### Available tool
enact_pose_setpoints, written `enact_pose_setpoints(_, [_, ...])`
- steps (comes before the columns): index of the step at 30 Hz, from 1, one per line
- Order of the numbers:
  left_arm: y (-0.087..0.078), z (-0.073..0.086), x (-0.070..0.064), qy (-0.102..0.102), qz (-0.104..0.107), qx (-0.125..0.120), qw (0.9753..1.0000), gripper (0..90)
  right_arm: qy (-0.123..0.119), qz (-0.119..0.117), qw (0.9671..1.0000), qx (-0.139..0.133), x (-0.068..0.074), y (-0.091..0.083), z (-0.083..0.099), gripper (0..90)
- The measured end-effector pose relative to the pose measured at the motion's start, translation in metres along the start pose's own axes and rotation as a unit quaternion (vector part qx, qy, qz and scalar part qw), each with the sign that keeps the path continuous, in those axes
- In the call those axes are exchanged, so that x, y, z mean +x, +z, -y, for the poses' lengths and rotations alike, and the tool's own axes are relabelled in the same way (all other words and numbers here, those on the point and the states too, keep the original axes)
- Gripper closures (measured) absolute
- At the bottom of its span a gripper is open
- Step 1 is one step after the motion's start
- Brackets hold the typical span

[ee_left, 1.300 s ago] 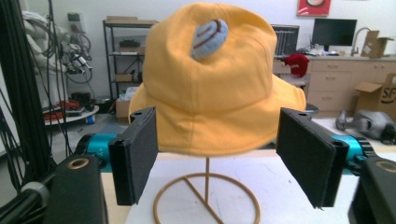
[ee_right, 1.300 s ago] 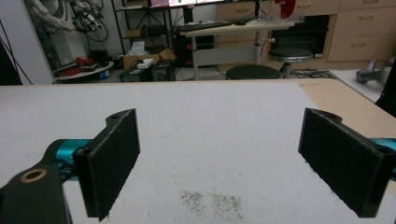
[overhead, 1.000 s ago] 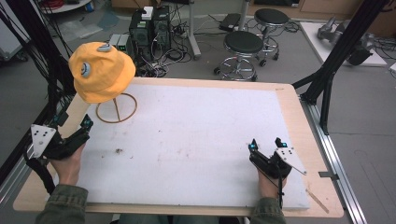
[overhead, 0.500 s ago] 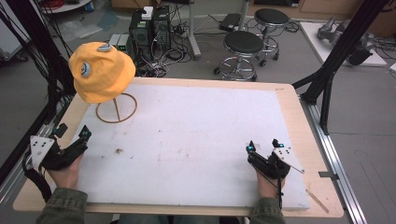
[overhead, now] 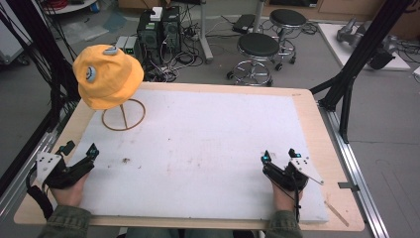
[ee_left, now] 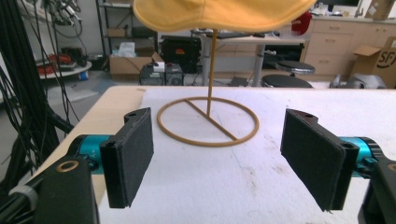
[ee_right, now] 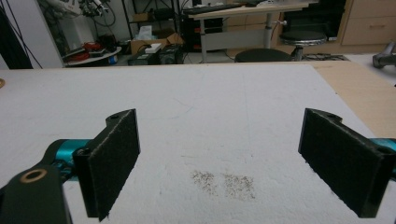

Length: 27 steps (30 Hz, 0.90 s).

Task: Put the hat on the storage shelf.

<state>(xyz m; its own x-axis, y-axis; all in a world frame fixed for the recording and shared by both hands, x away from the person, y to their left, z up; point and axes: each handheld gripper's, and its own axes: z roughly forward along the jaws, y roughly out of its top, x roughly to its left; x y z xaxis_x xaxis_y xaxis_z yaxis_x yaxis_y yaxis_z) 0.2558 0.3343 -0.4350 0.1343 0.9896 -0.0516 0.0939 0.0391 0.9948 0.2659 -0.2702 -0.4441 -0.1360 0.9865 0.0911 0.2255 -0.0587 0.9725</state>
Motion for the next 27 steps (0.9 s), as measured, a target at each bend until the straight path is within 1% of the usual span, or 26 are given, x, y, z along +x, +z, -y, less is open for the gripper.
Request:
enact_pose_setpoints(3, [0.0005,0.0007,-0.001,-0.003,0.003,0.003,1.0,25.7,0.003,0.0,1.0,0.001,0.0001,-0.0002,-0.0001,11.6])
enact_pose_setpoints(5, [0.0005,0.0011,-0.0028,0.002,0.006,0.006,1.0,25.8,0.003,0.0,1.0,0.001,0.0,-0.0001,-0.0001,11.6])
enact_pose_setpoints(8, [0.0005,0.001,-0.0033,0.002,0.007,0.006,1.0,25.8,0.002,0.0,1.0,0.002,-0.0001,0.0,0.0,11.6])
enact_pose_setpoints(11, [0.0008,0.0013,-0.0029,-0.002,0.008,0.007,0.9999,25.8,0.002,-0.001,1.0,0.002,-0.0002,0.0001,0.0,11.6])
enact_pose_setpoints(12, [0.0009,0.0014,-0.0021,-0.007,0.008,0.007,0.9999,25.8,0.0,0.0,1.0,0.002,-0.0003,0.0003,0.0001,11.6])
enact_pose_setpoints(18, [0.0017,0.0025,-0.0006,-0.012,0.008,0.012,0.9998,25.8,0.001,-0.001,1.0,0.006,-0.0003,0.0006,0.0003,11.6])
enact_pose_setpoints(22, [0.0026,0.0031,-0.0009,-0.013,0.01,0.016,0.9997,25.8,0.0,-0.002,1.0,0.006,-0.0007,0.0009,0.0005,11.6])
enact_pose_setpoints(27, [0.0026,0.003,-0.0009,-0.013,0.01,0.016,0.9997,25.8,0.0,-0.002,1.0,0.007,-0.0007,0.0011,0.0006,11.6])
